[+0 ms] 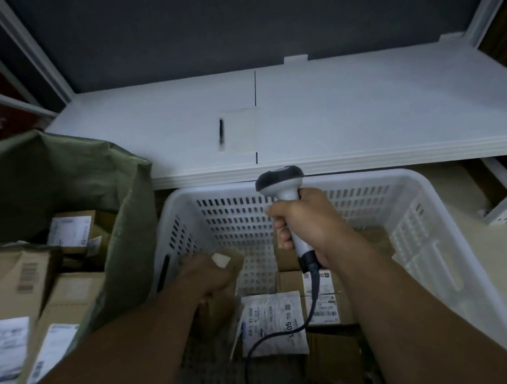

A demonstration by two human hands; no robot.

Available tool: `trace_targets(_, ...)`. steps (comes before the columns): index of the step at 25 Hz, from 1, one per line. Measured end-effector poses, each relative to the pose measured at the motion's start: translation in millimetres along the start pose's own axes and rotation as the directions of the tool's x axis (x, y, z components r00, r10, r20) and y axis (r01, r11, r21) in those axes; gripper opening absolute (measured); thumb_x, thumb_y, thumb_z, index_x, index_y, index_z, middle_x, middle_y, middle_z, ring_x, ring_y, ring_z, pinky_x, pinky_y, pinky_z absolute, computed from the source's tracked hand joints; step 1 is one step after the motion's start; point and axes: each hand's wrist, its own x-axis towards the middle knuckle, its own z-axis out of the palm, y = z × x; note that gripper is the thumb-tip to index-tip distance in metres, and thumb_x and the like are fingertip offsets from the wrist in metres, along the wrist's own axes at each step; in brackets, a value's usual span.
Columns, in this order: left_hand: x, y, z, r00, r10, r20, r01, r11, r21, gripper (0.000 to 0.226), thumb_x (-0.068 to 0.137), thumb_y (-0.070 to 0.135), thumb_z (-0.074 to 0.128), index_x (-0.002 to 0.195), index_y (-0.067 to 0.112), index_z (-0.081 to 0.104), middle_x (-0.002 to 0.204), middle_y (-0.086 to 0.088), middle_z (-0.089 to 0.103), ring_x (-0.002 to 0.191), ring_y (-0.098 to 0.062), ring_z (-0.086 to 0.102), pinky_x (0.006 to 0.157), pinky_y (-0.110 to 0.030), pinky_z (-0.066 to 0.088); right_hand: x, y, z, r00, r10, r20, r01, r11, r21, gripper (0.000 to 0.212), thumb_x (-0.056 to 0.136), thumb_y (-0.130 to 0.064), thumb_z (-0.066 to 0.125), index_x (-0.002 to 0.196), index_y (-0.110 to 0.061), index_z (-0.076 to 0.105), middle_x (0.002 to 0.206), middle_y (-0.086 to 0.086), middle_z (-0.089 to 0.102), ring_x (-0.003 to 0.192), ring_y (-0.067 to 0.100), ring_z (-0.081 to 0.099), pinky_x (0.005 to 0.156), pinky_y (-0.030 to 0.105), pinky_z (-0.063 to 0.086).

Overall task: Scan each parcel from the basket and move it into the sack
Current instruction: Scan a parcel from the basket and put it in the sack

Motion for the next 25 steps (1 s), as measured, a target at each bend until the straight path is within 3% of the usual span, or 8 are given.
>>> trace_targets(4,-36.7,11.3,-30.0,0.980,0.138,-0.143,-0.155,0.982,-0.112,0.066,0.070,0.051,0.072,0.125,0.014,0.064,0.122,-0.011,0.067,0.106,-0.028,0.067,0.089,-0.042,0.060,-20.9,-14.1,-1.1,0.999,-0.034,-0.014,0.034,0.999,0.007,0.006,0.091,-0.008,0.068,0.089,-0.003,0.065,0.068,0.011,0.061,0.048,0.017,0.054,0.048,0.027,0.048)
trace_targets(7,-73.8,24.9,-49.9,0.950,0.196,-0.244,-0.240,0.957,-0.164,0.060,0.067,0.038,0.080,0.118,0.021,0.054,0.112,-0.007,0.066,0.092,-0.026,0.068,0.070,-0.038,0.062,-39.7,-24.7,-0.3,0.997,-0.078,-0.001,0.078,0.996,0.040,0.010,0.091,-0.004,0.066,0.096,0.004,0.065,0.071,0.015,0.059,0.048,0.018,0.053,0.046,0.027,0.047)
trace_targets(11,-106.3,34.9,-66.3,0.873,0.295,-0.387,-0.387,0.904,-0.183,0.066,0.068,0.044,0.084,0.118,0.034,0.042,0.118,-0.002,0.055,0.099,-0.028,0.064,0.083,-0.041,0.057,-56.5,-35.6,3.9,0.988,-0.149,-0.037,0.151,0.986,0.077,0.008,0.091,-0.005,0.066,0.095,0.001,0.067,0.074,0.012,0.064,0.056,0.017,0.061,0.050,0.028,0.052)
trace_targets(15,-124.1,35.1,-71.4,0.774,0.323,-0.545,-0.505,0.834,-0.224,0.054,0.082,0.013,0.074,0.127,0.024,0.048,0.118,-0.006,0.053,0.094,-0.023,0.059,0.055,-0.010,0.041,-68.6,-47.0,-3.6,0.964,-0.235,-0.125,0.246,0.966,0.078,0.006,0.091,-0.014,0.071,0.090,-0.015,0.065,0.075,-0.002,0.066,0.063,0.008,0.064,0.064,0.031,0.057)
trace_targets(17,-128.6,36.9,-72.2,0.794,0.259,-0.550,-0.510,0.777,-0.370,0.056,0.078,0.015,0.080,0.126,0.019,0.051,0.119,-0.007,0.056,0.093,-0.021,0.061,0.054,-0.014,0.044,-70.1,-49.0,-7.7,0.957,-0.253,-0.139,0.266,0.960,0.082,0.006,0.092,-0.015,0.070,0.091,-0.017,0.065,0.081,0.000,0.067,0.071,0.010,0.065,0.073,0.035,0.058)
trace_targets(19,-130.5,40.9,-72.1,0.849,0.221,-0.479,-0.484,0.688,-0.541,0.061,0.071,0.012,0.081,0.123,0.020,0.051,0.119,-0.009,0.059,0.096,-0.027,0.066,0.058,-0.036,0.061,-69.4,-48.7,-9.9,0.955,-0.250,-0.157,0.266,0.959,0.095,0.006,0.092,-0.015,0.069,0.097,-0.016,0.065,0.094,0.006,0.068,0.082,0.016,0.065,0.085,0.042,0.058)
trace_targets(21,-132.0,42.6,-70.2,0.872,0.251,-0.420,-0.473,0.652,-0.592,0.062,0.067,0.004,0.078,0.121,0.021,0.051,0.116,-0.008,0.061,0.097,-0.029,0.067,0.062,-0.049,0.064,-69.1,-48.1,-10.0,0.952,-0.255,-0.172,0.273,0.958,0.090,0.005,0.092,-0.013,0.068,0.096,-0.014,0.066,0.096,0.009,0.068,0.084,0.018,0.066,0.088,0.043,0.058)
trace_targets(25,-136.7,47.6,-67.9,0.866,0.314,-0.390,-0.499,0.584,-0.640,0.073,0.067,0.001,0.078,0.125,0.028,0.044,0.126,-0.006,0.052,0.105,-0.028,0.061,0.066,-0.047,0.065,-68.6,-47.0,-7.7,0.946,-0.271,-0.177,0.293,0.950,0.111,0.008,0.091,-0.011,0.067,0.098,-0.008,0.067,0.097,0.014,0.070,0.086,0.023,0.069,0.092,0.050,0.057)
